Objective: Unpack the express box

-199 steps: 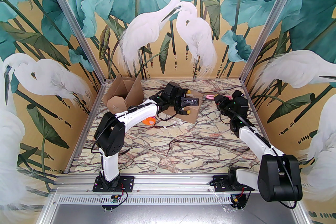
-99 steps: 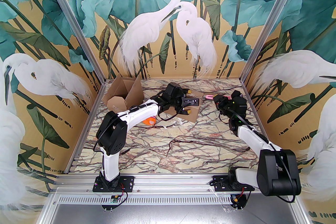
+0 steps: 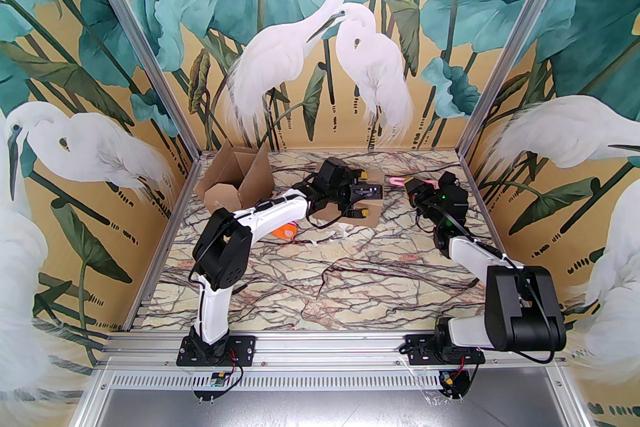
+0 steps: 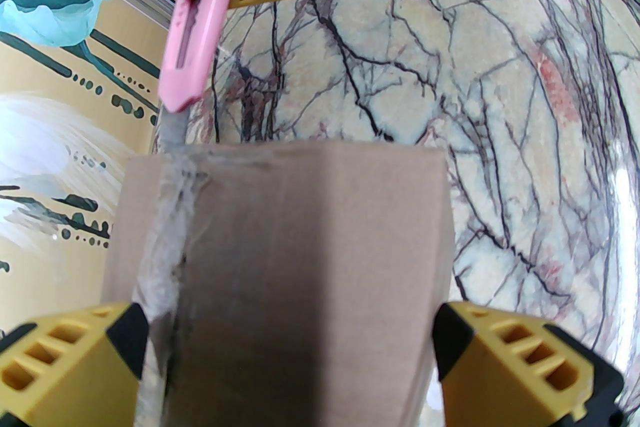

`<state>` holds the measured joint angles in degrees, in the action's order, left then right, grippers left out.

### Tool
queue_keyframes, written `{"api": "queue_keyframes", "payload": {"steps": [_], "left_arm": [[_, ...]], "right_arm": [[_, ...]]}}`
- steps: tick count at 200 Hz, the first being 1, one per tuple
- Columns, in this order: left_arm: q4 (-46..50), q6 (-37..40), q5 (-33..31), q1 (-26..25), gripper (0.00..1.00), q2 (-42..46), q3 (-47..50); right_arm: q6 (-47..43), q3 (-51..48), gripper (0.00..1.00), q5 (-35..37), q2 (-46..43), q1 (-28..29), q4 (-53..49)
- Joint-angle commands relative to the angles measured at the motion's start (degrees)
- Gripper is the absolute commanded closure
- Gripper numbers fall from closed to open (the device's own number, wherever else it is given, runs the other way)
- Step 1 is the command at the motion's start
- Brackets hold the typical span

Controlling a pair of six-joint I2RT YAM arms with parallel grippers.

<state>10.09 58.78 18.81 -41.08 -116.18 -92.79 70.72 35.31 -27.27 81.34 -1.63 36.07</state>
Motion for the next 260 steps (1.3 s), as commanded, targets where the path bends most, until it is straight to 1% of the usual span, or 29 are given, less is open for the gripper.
{"api": "queue_keyframes", "payload": {"steps": [1,24,38,61,80,96,117,154,173,191,214,237,251,260], "left_arm": [[-1.81,-2.70,3.47,2.05,0.01,-0.75,-2.05],[1.56,-2.71,11.89,4.27,0.01,0.66,-1.26],[2.93,-1.85,14.37,5.04,0.01,1.04,-0.98],[5.01,0.31,14.48,5.38,0.01,1.04,-0.63],[3.23,-0.32,12.95,5.36,0.01,0.91,-0.03],[-0.76,-3.04,9.83,5.38,0.01,0.87,0.65],[-4.82,-6.92,6.29,5.40,0.01,0.52,0.59],[-9.87,-13.05,2.78,5.33,0.00,0.17,0.71],[-11.78,-15.71,1.00,5.39,0.01,0.14,0.75],[-12.22,-17.14,-0.13,5.40,0.01,0.08,0.47],[-12.01,-16.58,1.62,5.35,0.00,0.60,1.38],[-9.63,-15.85,2.03,5.29,0.01,0.34,0.86],[-7.72,-13.05,5.32,5.06,0.01,0.72,1.69],[-7.90,-9.65,7.32,4.62,0.01,1.29,3.68]], "right_arm": [[-0.95,-0.82,1.00,-12.09,0.91,1.06,0.74],[-3.30,-0.10,1.00,-16.81,1.60,0.50,-0.63],[-4.72,0.58,1.00,-20.11,2.64,-0.13,-1.44],[-4.71,1.76,1.00,-24.88,5.32,-1.14,-0.95],[-4.50,2.54,1.00,-27.08,7.01,-1.58,-0.71],[-3.70,2.27,1.00,-27.31,7.18,-1.62,-0.14],[-3.36,1.22,1.00,-26.11,5.28,-1.63,-1.38],[-1.77,-2.56,1.00,-22.22,1.41,-1.37,-3.15],[-0.49,-4.49,1.00,-20.00,-0.60,-0.12,-3.74],[-0.58,-5.42,1.00,-18.03,-2.74,1.00,-6.67],[-0.63,-6.54,1.00,-16.88,-4.92,1.19,-6.94],[0.48,-6.03,1.00,-18.09,-5.08,1.23,-6.99],[2.89,-6.00,1.00,-19.20,-4.26,1.19,-3.49],[3.86,-5.23,1.00,-20.40,-3.31,1.05,-2.41]]}}
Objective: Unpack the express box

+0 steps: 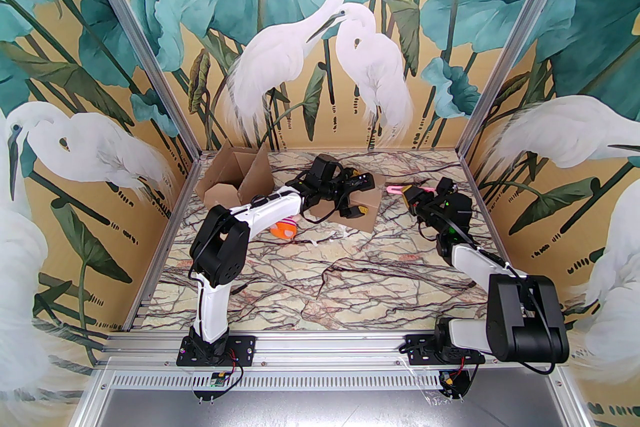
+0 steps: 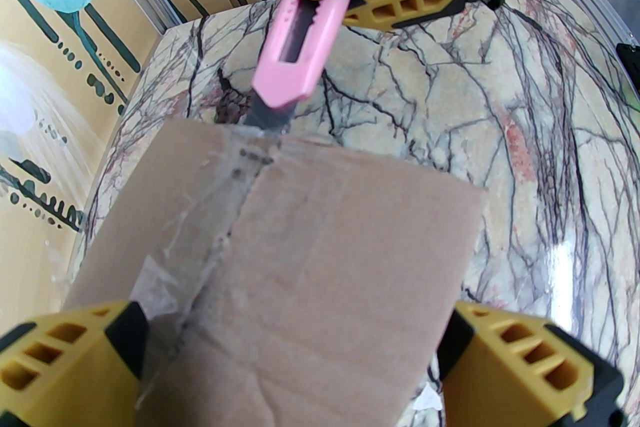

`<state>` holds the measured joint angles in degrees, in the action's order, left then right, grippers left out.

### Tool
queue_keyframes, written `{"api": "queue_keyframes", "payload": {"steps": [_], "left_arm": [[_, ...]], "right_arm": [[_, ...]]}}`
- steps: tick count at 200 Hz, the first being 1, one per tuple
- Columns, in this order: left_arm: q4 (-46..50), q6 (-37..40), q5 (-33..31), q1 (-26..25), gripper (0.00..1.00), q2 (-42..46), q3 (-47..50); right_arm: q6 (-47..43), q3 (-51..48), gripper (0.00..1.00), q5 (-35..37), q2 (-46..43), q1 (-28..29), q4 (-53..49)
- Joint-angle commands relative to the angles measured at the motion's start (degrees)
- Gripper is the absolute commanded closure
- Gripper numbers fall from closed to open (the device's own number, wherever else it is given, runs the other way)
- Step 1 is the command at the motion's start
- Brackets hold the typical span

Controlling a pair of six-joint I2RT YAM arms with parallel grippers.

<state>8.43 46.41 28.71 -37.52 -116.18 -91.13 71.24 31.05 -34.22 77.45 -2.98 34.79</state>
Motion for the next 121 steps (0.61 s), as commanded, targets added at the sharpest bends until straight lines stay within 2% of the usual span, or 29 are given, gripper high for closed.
{"api": "queue_keyframes", "payload": {"steps": [1,21,65,88,121], "left_arm": [[-6.46,3.11,-2.50,1.00,0.01,1.34,2.32],[-8.86,9.01,-2.93,-0.03,0.01,2.20,6.35],[-8.34,10.45,-1.83,-0.19,0.00,3.02,6.40],[-8.65,9.42,-1.93,-0.17,0.00,2.94,5.40],[-8.85,2.55,-5.30,-0.27,0.00,1.11,1.56]], "right_arm": [[3.36,-0.85,1.00,-13.52,0.68,2.39,-1.12],[2.11,1.73,1.00,-17.14,3.52,2.37,-3.49],[-0.70,4.82,1.00,-22.80,7.49,1.06,-6.14],[-1.63,6.41,1.00,-24.61,8.06,0.79,-7.56],[-0.99,6.43,1.00,-24.59,7.16,0.79,-8.00]]}}
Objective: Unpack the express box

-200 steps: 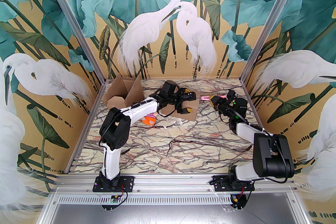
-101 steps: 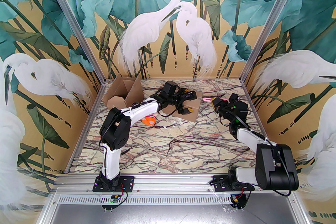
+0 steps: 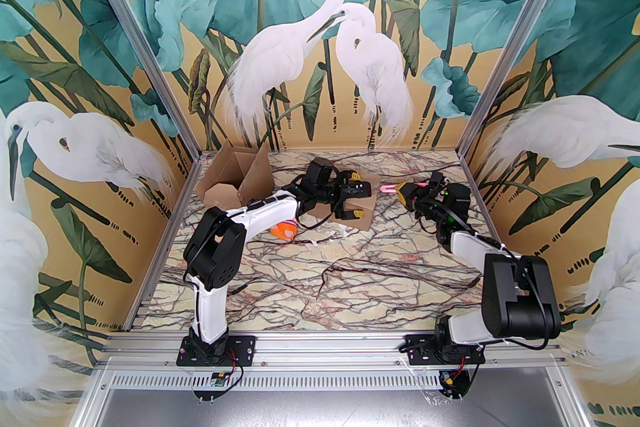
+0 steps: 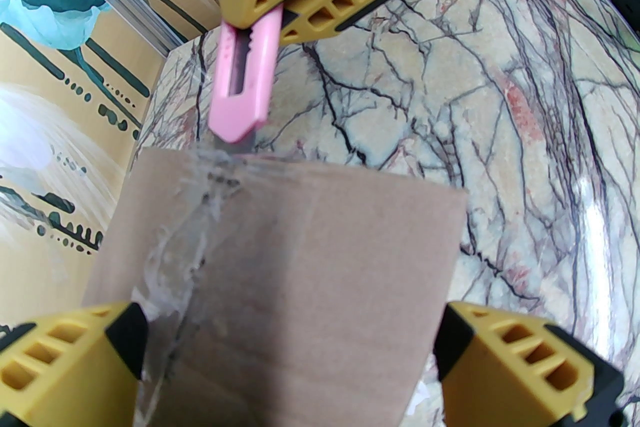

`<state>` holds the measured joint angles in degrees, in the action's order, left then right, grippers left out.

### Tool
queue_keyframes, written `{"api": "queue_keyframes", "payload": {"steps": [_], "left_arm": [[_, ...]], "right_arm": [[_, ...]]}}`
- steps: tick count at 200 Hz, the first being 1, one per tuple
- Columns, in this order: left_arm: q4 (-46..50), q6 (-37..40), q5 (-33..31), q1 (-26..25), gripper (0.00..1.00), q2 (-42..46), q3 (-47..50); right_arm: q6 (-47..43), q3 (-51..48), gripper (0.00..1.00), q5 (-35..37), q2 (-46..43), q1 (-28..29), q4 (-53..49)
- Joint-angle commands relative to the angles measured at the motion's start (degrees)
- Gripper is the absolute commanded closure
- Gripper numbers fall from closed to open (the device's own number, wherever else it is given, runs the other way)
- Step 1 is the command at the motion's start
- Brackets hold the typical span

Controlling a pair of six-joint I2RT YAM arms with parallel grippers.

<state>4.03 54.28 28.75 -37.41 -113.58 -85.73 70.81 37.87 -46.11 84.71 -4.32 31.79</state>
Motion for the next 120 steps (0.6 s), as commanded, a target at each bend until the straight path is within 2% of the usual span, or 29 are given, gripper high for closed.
{"api": "queue_keyframes", "payload": {"steps": [1,60,96,120], "left_arm": [[-4.46,-5.50,-5.49,-0.38,0.00,-1.53,-3.92],[-2.69,-9.83,-9.13,-0.27,0.01,-2.65,-6.39],[-6.74,-0.53,3.14,-0.15,0.01,2.42,3.54],[-0.34,1.71,7.92,-0.20,0.01,4.01,3.81]], "right_arm": [[-0.52,-0.50,1.00,-12.65,-0.17,2.12,-4.99],[1.55,-4.58,1.00,-6.48,-6.27,2.12,-7.74],[-0.04,-3.33,1.00,-3.24,-8.99,2.08,-12.89],[-2.21,-1.97,1.00,-1.68,-11.01,2.12,-17.69]]}}
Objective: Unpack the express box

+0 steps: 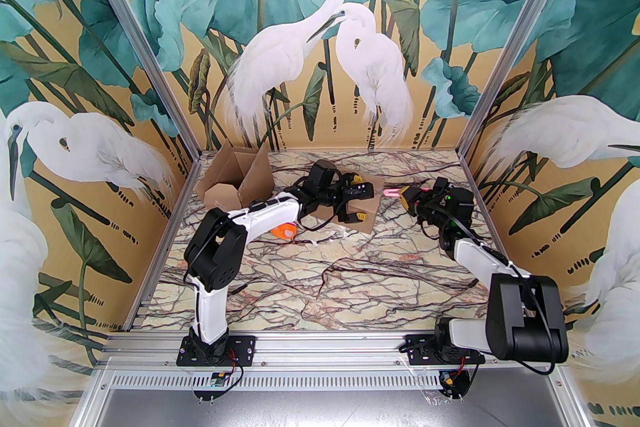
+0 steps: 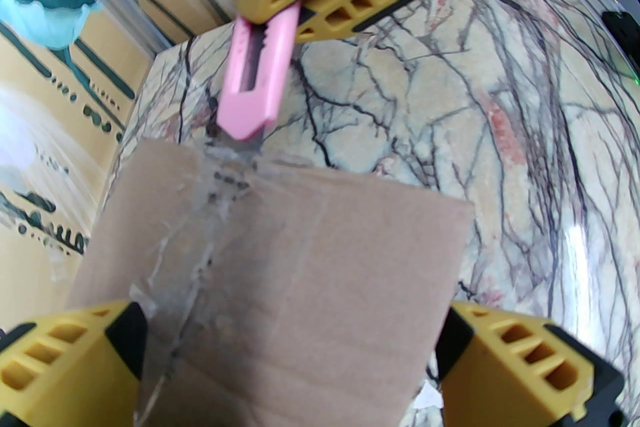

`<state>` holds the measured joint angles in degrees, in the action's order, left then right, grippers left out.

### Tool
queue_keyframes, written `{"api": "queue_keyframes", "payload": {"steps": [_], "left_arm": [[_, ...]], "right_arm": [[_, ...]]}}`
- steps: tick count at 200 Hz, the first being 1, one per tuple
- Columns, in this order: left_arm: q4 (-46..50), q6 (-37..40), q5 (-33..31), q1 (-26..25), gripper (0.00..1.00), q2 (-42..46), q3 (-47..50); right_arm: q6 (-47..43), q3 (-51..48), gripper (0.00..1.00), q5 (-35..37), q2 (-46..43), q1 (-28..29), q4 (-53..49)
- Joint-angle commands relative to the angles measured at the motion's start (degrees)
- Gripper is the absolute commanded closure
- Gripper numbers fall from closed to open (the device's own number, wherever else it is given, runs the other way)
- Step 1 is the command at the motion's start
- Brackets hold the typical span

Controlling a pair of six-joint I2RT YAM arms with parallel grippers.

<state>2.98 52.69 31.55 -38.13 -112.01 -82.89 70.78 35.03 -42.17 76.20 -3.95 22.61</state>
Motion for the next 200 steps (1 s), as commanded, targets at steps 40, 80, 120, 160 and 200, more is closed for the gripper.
{"api": "queue_keyframes", "payload": {"steps": [40,80,120,160,200], "left_arm": [[2.82,5.15,6.02,0.56,0.00,3.80,2.31],[4.57,6.81,5.27,0.54,0.00,4.16,2.13],[3.30,6.99,3.88,0.34,0.00,3.88,2.55],[3.08,6.99,3.52,0.08,0.00,3.72,2.82],[3.30,7.43,2.84,0.03,0.00,3.71,3.28]], "right_arm": [[-1.38,0.95,1.00,-5.00,-3.85,1.75,-8.74],[2.33,-0.04,1.00,-5.80,-3.97,1.62,-5.12],[6.91,-0.67,1.00,-5.86,-3.19,1.23,-3.34],[8.14,-2.21,1.00,-2.66,-4.45,0.08,-4.64],[9.90,-2.55,1.00,-0.22,-6.45,-0.45,-5.97]]}}
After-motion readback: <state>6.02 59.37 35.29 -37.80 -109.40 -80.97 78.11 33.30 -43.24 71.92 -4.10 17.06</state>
